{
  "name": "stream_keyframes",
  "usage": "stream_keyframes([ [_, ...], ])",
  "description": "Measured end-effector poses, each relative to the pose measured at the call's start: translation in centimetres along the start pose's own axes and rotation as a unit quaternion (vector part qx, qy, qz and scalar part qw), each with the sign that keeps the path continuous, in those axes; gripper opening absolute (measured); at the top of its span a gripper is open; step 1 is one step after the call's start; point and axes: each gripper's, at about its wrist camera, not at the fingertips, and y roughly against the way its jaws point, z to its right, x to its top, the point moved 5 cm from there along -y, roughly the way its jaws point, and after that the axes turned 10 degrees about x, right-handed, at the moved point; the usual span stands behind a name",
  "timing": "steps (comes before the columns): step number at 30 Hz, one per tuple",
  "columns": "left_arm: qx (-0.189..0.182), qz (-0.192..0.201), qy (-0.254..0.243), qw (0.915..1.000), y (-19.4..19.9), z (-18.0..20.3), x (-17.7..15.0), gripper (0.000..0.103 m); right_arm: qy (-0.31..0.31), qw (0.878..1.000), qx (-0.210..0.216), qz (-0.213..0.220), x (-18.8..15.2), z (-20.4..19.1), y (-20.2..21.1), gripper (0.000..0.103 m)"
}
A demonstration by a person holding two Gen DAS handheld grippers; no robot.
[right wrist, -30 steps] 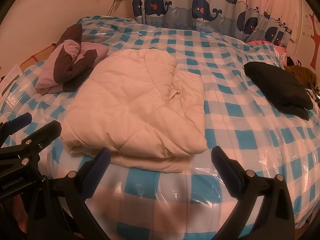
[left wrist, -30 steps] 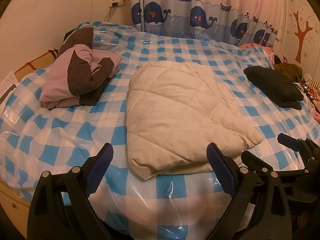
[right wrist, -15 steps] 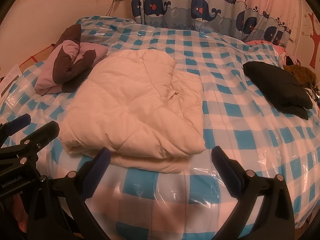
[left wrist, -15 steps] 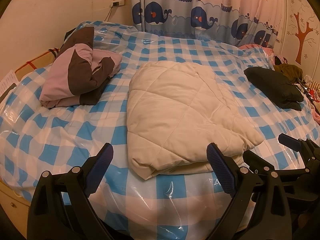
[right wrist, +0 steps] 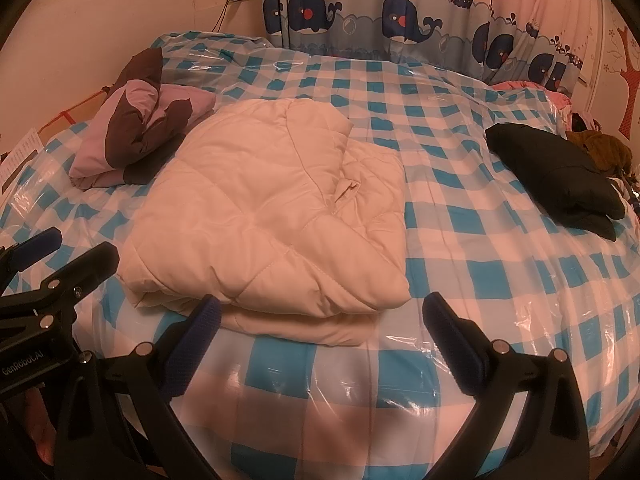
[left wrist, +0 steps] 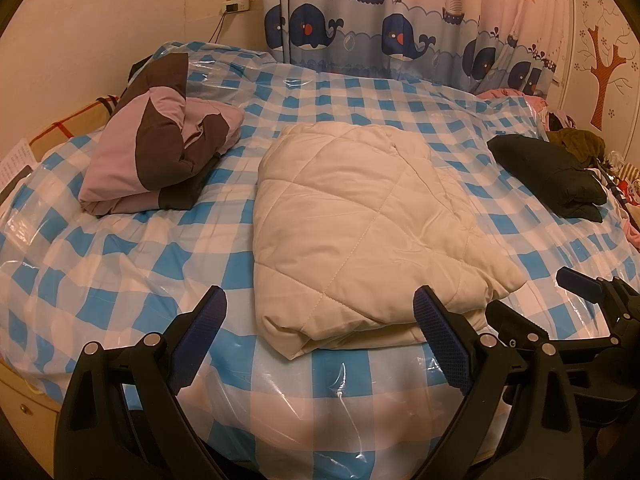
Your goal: Fold large clothes
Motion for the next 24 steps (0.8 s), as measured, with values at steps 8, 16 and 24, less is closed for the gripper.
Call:
stream_keyframes([
  [8, -0.001, 0.001, 0.0, 1.0, 0.0, 0.15, 0.05, 0.091, 0.001, 1.0, 0.0, 0.0, 0.02, -0.02, 0.01, 0.097],
  [16, 0.0, 0.001, 0.0, 1.0, 0.04, 0.12, 0.0, 0.091, 0.001, 1.0, -0.001, 0.0, 0.01, -0.12, 0.05, 0.097],
  [24, 0.0, 0.001, 0.001, 1.0, 0.05, 0.09, -0.04, 0.091, 0.0, 1.0, -0.001, 0.0, 0.0, -0.13, 0.05, 0.097],
])
